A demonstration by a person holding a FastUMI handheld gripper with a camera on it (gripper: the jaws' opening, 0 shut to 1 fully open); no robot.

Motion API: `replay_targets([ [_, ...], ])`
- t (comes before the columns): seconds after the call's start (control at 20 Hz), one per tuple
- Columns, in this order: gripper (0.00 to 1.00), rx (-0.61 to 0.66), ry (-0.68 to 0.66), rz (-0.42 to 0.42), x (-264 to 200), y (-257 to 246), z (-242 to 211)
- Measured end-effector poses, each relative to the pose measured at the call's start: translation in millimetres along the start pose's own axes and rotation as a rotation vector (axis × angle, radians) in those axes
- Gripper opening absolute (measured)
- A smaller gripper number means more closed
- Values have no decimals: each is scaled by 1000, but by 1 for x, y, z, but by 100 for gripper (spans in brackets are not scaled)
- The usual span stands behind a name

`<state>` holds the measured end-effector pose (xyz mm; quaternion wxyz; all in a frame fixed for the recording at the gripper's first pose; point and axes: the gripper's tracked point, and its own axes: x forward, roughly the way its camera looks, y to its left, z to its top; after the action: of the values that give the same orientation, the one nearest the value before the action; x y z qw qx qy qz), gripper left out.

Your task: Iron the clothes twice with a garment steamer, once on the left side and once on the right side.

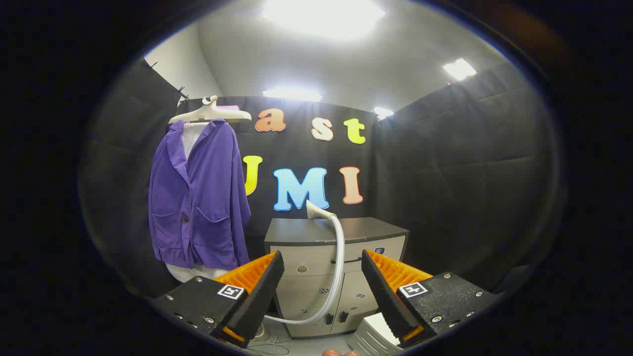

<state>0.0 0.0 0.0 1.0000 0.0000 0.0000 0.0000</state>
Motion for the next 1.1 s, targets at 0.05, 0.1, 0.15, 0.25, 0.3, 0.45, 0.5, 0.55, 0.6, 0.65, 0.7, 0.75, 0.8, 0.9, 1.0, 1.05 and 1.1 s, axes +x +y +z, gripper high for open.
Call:
replay_targets([
  [0.05, 97, -3, 4, -4, 0, 0, -2],
  [0.1, 97, -5, 9, -8, 0, 0, -3],
  [0.15, 97, -5, 13, -10, 0, 0, -4],
  [0.25, 97, -5, 17, -15, -1, 0, -5],
  [0.3, 97, -9, 18, -18, -1, 0, -4],
  [0.45, 97, -11, 17, -19, -2, 2, 1],
  [0.5, 97, -11, 10, -21, -2, 3, 5],
  [0.55, 97, -14, 5, -21, -2, 3, 8],
  [0.6, 97, -16, 3, -19, -3, 5, 11],
  [0.65, 97, -17, 3, -12, -2, 8, 14],
  [0.7, 97, -16, 0, -6, -3, 11, 17],
  [0.75, 97, -16, -3, 0, -4, 13, 19],
  [0.8, 97, -19, -5, 4, -4, 16, 22],
  [0.9, 97, -35, -15, 10, -2, 18, 28],
  [1.0, 97, -50, -19, 12, 1, 19, 36],
  [1.05, 97, -48, -17, 11, 4, 19, 41],
  [1.1, 97, -41, -16, 14, 7, 19, 46],
])
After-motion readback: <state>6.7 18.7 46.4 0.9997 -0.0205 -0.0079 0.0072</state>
